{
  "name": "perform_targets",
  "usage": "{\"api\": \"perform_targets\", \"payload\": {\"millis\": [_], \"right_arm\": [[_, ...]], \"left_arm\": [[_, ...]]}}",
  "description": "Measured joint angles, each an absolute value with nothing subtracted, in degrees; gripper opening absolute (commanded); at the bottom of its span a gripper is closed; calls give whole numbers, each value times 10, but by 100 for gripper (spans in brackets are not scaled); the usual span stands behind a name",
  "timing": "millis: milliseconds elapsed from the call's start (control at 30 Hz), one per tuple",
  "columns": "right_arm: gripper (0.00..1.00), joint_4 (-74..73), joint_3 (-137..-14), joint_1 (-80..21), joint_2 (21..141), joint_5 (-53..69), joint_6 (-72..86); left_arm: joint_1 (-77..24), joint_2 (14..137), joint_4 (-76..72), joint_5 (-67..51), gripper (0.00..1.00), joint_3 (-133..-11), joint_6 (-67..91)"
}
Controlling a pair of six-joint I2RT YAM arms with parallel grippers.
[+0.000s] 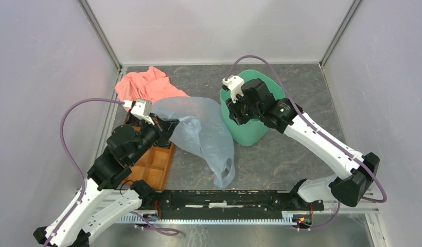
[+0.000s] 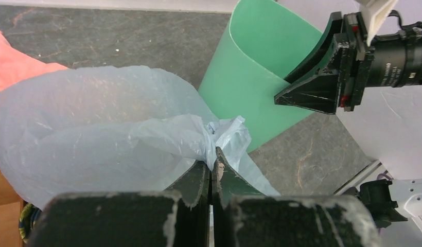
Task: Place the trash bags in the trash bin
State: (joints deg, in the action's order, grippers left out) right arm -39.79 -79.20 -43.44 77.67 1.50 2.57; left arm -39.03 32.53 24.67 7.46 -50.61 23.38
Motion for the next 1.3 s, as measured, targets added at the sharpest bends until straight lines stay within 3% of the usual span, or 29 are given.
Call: {"api": "perform_targets", "payload": {"millis": [67, 200, 433, 500, 533, 567, 667, 800, 867, 1067, 1133, 1200, 1300], "right_arm": [[54, -409, -801, -444, 779, -1, 30], [67, -437, -822, -463, 773, -36, 34], [74, -529, -867, -484, 720, -107, 48], [85, -556, -886, -492, 700, -122, 61], [96, -563, -890, -498, 689, -123, 69], [98, -566, -891, -506, 677, -121, 76], [98, -560, -865, -547, 629, -93, 103], [98, -493, -741, -668, 587, -65, 148], [98, -454, -688, -729, 620, -67, 167], [98, -369, -600, -781, 718, -171, 232], [84, -335, -565, -787, 733, -211, 253], [44, -298, -540, -794, 748, -238, 264], [22, -252, -529, -799, 758, -259, 260]], "left_arm": [[-390, 329, 252, 75, 2, -506, 237], [-390, 330, 266, 86, 2, -507, 237], [-390, 330, 277, 102, 2, -524, 237], [-390, 330, 277, 106, 2, -531, 236], [-390, 330, 277, 106, 2, -534, 236], [-390, 331, 277, 106, 2, -537, 236], [-390, 335, 277, 106, 2, -542, 236], [-390, 337, 277, 106, 2, -543, 236], [-390, 337, 278, 107, 2, -543, 236], [-390, 333, 287, 108, 2, -543, 236], [-390, 328, 294, 110, 2, -543, 236], [-390, 321, 302, 115, 2, -543, 236], [-390, 314, 315, 119, 2, -548, 235]]}}
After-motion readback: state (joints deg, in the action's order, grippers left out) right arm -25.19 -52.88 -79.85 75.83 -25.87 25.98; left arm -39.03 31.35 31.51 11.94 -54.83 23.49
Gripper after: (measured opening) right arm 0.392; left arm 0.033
